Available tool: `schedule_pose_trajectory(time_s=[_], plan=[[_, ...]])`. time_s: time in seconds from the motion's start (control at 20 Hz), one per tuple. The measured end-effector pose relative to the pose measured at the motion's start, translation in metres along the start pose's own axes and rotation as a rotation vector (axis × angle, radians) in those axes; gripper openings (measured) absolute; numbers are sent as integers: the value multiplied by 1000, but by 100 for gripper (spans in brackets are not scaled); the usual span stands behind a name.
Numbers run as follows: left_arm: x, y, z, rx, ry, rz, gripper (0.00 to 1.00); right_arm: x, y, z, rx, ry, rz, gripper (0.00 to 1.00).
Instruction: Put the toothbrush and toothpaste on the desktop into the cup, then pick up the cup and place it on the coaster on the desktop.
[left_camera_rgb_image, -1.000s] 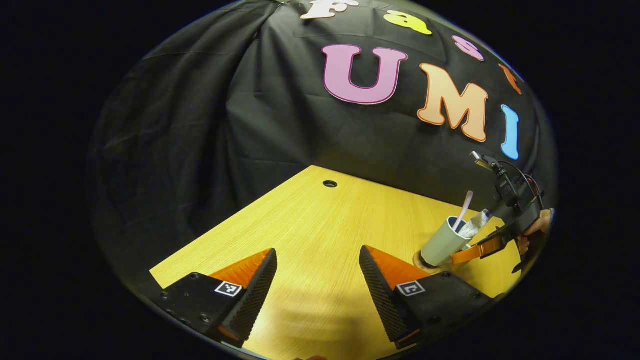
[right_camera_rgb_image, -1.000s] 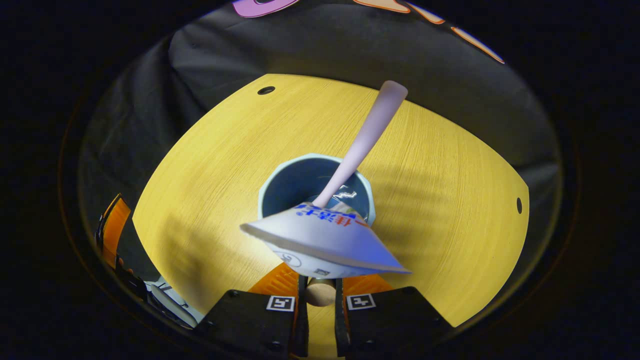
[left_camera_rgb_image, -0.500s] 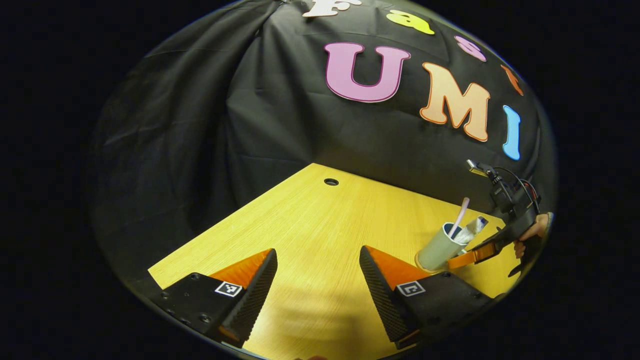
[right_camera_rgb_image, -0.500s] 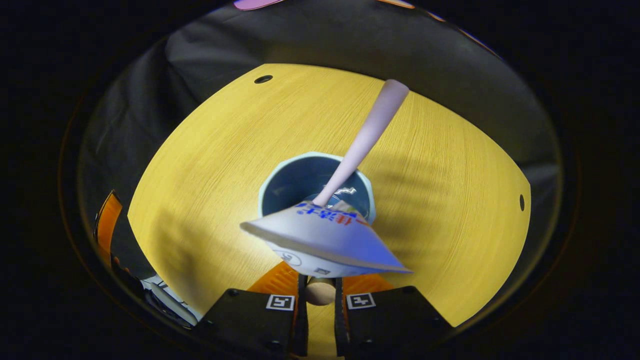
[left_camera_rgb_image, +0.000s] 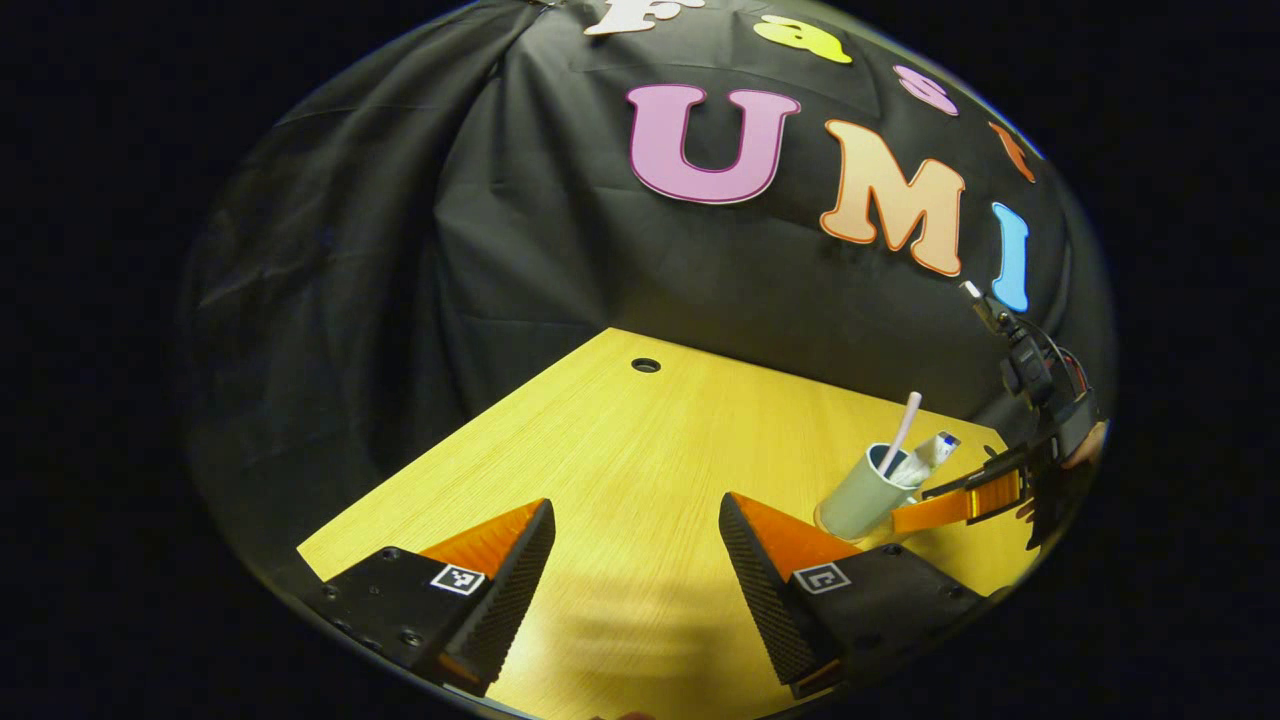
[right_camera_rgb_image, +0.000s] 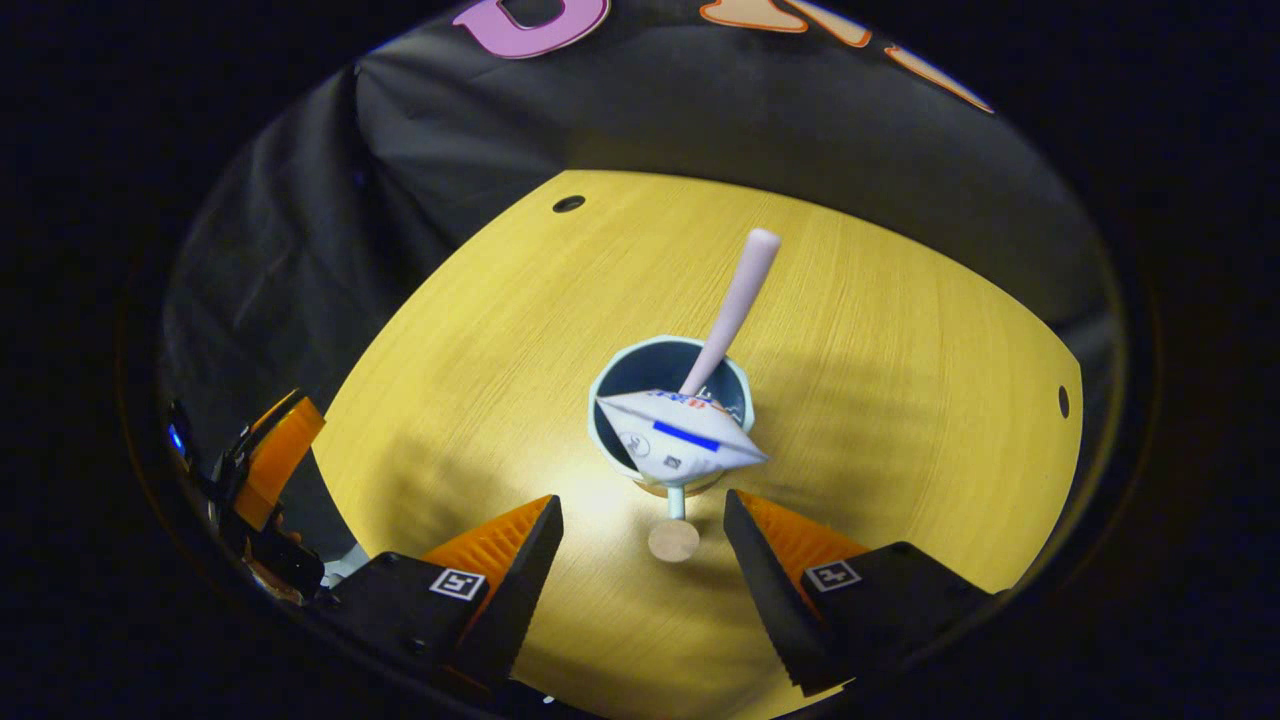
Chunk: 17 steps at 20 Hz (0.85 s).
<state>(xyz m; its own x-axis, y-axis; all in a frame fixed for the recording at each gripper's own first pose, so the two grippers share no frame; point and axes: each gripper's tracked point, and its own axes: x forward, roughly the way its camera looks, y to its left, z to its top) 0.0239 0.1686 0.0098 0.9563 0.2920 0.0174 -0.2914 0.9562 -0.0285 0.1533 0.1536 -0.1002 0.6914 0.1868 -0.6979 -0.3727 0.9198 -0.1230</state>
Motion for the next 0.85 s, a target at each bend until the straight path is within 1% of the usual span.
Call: schedule_pose_trajectory(time_s=[0.2, 0.25, 0.3, 0.35, 0.4, 0.55, 0.6, 0.65, 0.7, 0.75, 0.8, 0.85], plan=[[-6, -26, -4, 15, 36, -55, 95, -42, -20, 8, 83, -151, -47, 96], [-8, -34, -8, 15, 52, -76, 95, -51, -26, 7, 106, -179, -63, 99], [-9, -42, -11, 13, 67, -99, 95, -62, -29, 6, 125, -204, -72, 96], [-10, -52, -15, 14, 87, -122, 95, -71, -30, 1, 133, -220, -75, 96], [-12, -62, -18, 21, 107, -147, 95, -75, -33, -6, 140, -236, -81, 100], [-14, -86, -18, 54, 126, -196, 95, -78, -37, -28, 167, -255, -98, 99], [-13, -95, -18, 58, 125, -211, 95, -78, -37, -35, 185, -254, -97, 96], [-12, -103, -18, 61, 127, -227, 95, -77, -38, -42, 205, -249, -100, 99], [-12, -110, -19, 70, 131, -240, 95, -75, -40, -50, 226, -241, -110, 99], [-12, -116, -20, 82, 134, -251, 95, -74, -41, -55, 246, -241, -117, 95], [-10, -123, -19, 95, 133, -267, 95, -76, -41, -56, 262, -248, -114, 95], [-11, -129, -19, 104, 132, -283, 95, -79, -43, -57, 276, -258, -117, 99]])
